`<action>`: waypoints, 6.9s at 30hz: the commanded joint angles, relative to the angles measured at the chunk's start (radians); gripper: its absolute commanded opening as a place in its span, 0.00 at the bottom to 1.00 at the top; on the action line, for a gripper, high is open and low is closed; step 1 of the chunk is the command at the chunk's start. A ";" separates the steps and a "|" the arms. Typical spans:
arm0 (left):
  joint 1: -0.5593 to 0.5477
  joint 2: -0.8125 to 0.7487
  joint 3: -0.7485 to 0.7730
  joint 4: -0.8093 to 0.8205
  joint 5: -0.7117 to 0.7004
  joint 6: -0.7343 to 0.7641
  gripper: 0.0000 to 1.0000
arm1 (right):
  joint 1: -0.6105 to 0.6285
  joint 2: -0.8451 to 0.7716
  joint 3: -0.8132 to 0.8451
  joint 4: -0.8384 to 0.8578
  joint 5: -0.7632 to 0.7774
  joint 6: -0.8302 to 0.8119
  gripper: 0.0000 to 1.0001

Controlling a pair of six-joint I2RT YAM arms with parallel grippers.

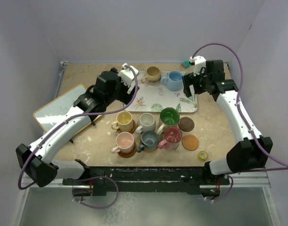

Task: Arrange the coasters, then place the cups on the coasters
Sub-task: Place the cup on the coaster, then pick up the cup from the tray, then place the cup on the coaster.

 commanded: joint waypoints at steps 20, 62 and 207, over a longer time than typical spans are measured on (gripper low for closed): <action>0.359 -0.081 -0.186 0.240 0.152 -0.087 0.87 | 0.045 0.437 0.412 0.062 0.120 0.090 0.89; 0.359 -0.147 -0.274 0.286 0.244 -0.041 0.82 | 0.042 0.916 0.852 -0.075 0.253 0.176 0.48; 0.358 -0.224 -0.318 0.332 0.235 -0.012 0.84 | -0.110 -0.324 -0.603 -0.142 -0.271 -0.607 0.00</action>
